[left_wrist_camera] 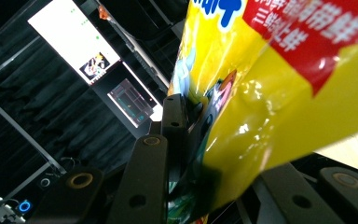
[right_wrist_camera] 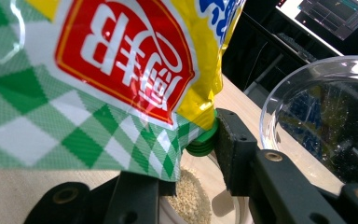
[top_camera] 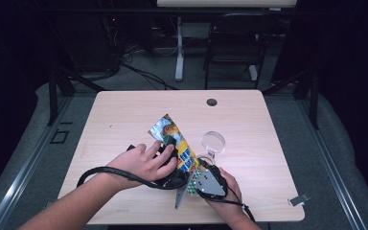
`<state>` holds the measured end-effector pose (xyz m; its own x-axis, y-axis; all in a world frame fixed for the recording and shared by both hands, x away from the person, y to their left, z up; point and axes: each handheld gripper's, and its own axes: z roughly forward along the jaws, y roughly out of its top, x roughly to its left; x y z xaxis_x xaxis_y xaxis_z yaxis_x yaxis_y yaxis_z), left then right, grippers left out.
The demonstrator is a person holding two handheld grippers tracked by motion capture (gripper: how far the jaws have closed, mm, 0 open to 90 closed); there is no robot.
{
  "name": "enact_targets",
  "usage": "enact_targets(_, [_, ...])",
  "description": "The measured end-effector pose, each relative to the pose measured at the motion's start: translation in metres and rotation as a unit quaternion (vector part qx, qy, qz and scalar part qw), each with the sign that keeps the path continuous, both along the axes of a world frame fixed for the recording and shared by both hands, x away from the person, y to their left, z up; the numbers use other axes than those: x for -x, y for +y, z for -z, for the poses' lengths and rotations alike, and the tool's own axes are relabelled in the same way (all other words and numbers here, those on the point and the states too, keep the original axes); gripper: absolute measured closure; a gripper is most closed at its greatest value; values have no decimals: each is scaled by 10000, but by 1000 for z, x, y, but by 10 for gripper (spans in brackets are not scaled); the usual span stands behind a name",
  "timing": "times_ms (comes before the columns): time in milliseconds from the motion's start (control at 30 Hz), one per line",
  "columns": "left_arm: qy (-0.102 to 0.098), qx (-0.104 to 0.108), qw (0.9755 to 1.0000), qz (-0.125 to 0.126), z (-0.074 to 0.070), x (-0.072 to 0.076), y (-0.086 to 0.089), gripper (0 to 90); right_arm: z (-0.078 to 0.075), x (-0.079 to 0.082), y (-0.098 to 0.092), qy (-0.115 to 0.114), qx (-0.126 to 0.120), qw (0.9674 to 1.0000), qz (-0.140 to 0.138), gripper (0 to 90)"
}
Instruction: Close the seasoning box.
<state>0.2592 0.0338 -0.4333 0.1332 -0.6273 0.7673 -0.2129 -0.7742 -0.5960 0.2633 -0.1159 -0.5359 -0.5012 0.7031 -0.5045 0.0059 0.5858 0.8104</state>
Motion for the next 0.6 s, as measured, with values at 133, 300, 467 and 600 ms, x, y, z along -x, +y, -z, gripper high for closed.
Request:
enact_targets(133, [-2,-8,10000,4,0,0,0,791,0,0,0,10,-23,10000,-5,705])
enact_targets(300, [-4,-1,10000,8,-1,0,0,791,0,0,0,24,-39,10000,-10,705])
enact_targets(467, [-12,4,10000,17,-1,0,-1,791,0,0,0,22,-44,10000,-12,705])
enact_targets(600, [-6,4,10000,21,-2,0,-1,791,-1,0,0,14,-62,10000,-6,705])
